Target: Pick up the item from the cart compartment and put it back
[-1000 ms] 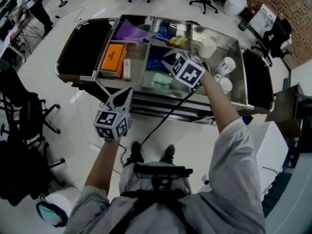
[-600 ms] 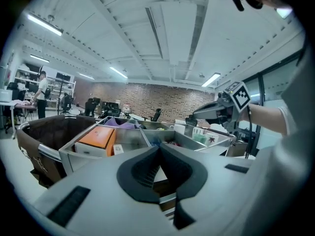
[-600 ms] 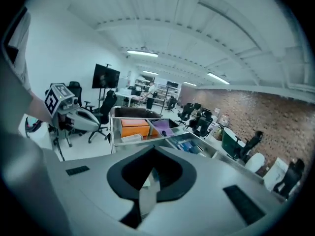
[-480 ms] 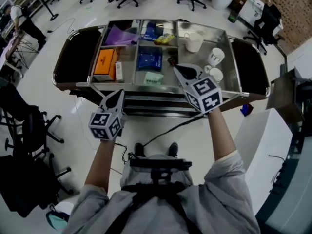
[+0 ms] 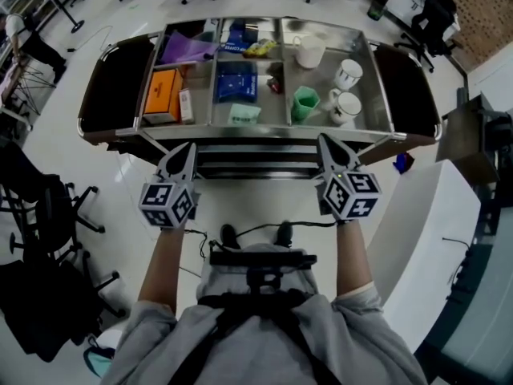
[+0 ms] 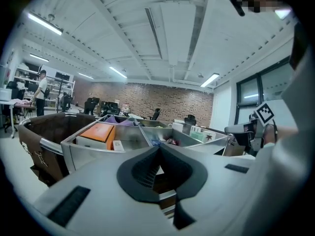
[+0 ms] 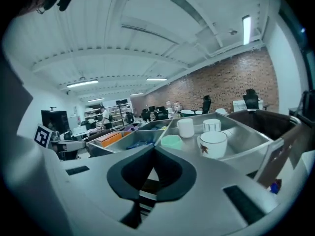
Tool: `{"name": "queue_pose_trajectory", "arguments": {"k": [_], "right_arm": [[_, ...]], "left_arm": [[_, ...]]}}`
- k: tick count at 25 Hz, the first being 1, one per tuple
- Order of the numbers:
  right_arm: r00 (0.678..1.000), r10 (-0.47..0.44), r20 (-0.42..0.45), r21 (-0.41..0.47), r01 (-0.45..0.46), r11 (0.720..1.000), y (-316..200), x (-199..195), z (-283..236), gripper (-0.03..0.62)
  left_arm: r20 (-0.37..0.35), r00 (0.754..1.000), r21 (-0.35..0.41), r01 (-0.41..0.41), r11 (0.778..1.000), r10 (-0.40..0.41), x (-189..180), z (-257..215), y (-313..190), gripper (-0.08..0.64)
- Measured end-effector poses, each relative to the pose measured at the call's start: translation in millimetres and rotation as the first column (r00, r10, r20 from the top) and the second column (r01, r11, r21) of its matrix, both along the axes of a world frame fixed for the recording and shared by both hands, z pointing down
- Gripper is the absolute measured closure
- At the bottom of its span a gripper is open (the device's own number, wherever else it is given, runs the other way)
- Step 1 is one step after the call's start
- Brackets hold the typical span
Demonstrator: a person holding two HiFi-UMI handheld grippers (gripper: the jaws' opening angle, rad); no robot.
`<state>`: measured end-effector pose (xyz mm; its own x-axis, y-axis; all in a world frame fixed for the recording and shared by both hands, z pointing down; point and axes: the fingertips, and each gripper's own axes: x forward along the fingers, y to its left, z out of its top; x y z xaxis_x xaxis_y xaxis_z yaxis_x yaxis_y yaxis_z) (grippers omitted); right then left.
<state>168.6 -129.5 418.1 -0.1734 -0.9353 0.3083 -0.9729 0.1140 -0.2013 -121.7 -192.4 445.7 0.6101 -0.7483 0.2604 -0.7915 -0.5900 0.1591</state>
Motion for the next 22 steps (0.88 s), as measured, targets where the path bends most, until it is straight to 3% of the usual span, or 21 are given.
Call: {"name": "queue_pose_trajectory", "arguments": {"k": [6, 22], "right_arm": [[0.997, 0.065, -0.038, -0.043, -0.067, 0.997, 25.8, 17.4, 25.2, 0.583], [0.997, 0.052, -0.06, -0.086, -0.058, 0.995, 36.1, 19.8, 49.5, 0.584]], "left_arm": [[-0.004, 1.0, -0.016, 0.009, 1.0, -0.009, -2.8, 6.5, 5.4, 0.555], [-0.003, 1.0, -0.02, 0.028, 0.999, -0.028, -6.6, 10.7, 14.7, 0.555]]}}
